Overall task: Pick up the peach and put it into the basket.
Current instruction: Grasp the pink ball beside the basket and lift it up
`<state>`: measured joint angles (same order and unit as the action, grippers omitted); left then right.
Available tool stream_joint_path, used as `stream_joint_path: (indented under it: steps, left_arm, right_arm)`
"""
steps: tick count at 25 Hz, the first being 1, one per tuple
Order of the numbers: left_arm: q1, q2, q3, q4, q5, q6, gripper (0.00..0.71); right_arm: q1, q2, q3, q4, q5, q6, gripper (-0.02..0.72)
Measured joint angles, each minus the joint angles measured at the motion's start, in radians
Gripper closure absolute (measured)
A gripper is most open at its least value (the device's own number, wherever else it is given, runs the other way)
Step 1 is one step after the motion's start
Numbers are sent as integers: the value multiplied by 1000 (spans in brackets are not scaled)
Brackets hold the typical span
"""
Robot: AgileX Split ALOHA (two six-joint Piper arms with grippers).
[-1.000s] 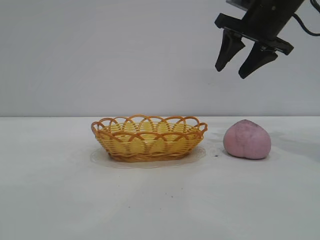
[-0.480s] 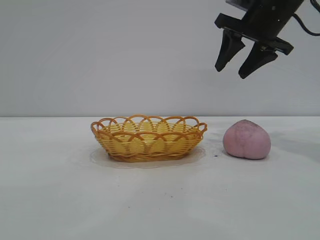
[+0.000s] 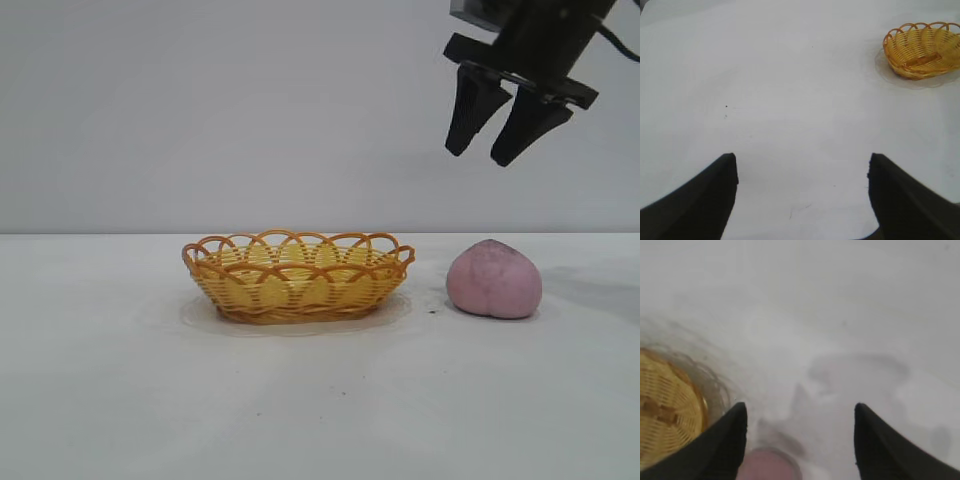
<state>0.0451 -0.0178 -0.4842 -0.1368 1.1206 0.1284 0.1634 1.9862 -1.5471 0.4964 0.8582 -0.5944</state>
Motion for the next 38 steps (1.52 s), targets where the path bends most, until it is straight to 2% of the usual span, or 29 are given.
stream_joint_path:
  steps: [4, 5, 9, 10, 15, 20, 27, 31, 36, 37, 38]
  left_arm:
    - [0, 0, 0, 0, 0, 0, 184]
    - [0, 0, 0, 0, 0, 0, 233]
    - [0, 0, 0, 0, 0, 0, 232]
    - [0, 0, 0, 0, 0, 0, 232]
    - [0, 0, 0, 0, 0, 0, 232]
    - [0, 0, 0, 0, 0, 0, 232]
    - [0, 0, 0, 0, 0, 0, 232]
    - [0, 0, 0, 0, 0, 0, 232]
    - [0, 0, 0, 0, 0, 0, 232]
    - [0, 0, 0, 0, 0, 0, 232]
    - [0, 0, 0, 0, 0, 0, 232]
  right_arm:
    - [0, -37, 0, -63, 112, 56, 305]
    - [0, -42, 0, -83, 142, 85, 305]
    - [0, -48, 0, -137, 258, 235, 305]
    - [2, -48, 0, -144, 269, 254, 305]
    - [71, -45, 0, -194, 276, 320, 305]
    - [166, 23, 0, -331, 278, 423, 305]
    - [173, 87, 0, -352, 276, 449, 305]
    - [173, 123, 0, -352, 235, 449, 305]
    - [173, 158, -2, -352, 208, 446, 541]
    - [173, 162, -7, -352, 208, 438, 603]
    - [173, 162, -9, -350, 211, 423, 635]
